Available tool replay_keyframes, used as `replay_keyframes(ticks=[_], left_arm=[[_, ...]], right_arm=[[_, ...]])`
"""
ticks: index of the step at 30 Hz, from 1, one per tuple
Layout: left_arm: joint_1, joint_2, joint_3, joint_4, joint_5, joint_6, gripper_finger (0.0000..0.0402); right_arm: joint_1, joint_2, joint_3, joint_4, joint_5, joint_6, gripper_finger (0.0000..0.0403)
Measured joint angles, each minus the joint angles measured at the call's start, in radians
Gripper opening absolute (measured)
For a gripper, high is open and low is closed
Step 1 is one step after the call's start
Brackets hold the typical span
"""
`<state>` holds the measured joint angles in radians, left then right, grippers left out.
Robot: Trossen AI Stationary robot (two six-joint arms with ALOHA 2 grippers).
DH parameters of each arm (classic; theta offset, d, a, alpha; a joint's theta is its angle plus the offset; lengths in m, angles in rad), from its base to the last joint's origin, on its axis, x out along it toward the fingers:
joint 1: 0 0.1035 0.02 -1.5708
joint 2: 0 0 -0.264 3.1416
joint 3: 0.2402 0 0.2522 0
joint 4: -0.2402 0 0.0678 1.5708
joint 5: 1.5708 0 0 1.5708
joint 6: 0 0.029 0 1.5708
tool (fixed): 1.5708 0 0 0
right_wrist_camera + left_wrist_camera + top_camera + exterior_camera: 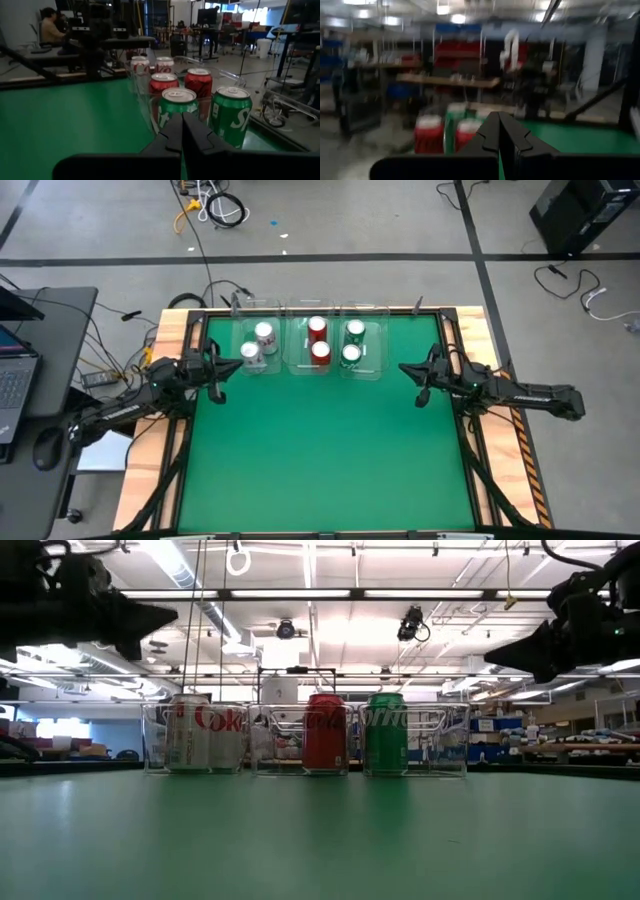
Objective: Sort soda cans
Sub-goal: Return to Home Position
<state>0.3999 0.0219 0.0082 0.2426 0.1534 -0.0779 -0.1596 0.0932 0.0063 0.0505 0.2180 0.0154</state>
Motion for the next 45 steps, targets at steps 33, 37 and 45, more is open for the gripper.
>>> replay_keyframes(ticks=[33,37,45], left_arm=[[-0.180,0.011,-0.001,-0.205,-0.249,0.047,0.0011],[-0.180,0.011,-0.001,-0.166,-0.249,0.047,0.0011],[-0.180,0.011,-0.001,-0.154,-0.249,0.047,0.0012]], right_arm=[[-0.001,0.086,0.000,0.000,-0.011,0.008,0.0001],[-0.001,0.086,0.000,0.000,-0.011,0.008,0.0001],[-0.001,0.086,0.000,0.000,-0.012,0.008,0.0004]])
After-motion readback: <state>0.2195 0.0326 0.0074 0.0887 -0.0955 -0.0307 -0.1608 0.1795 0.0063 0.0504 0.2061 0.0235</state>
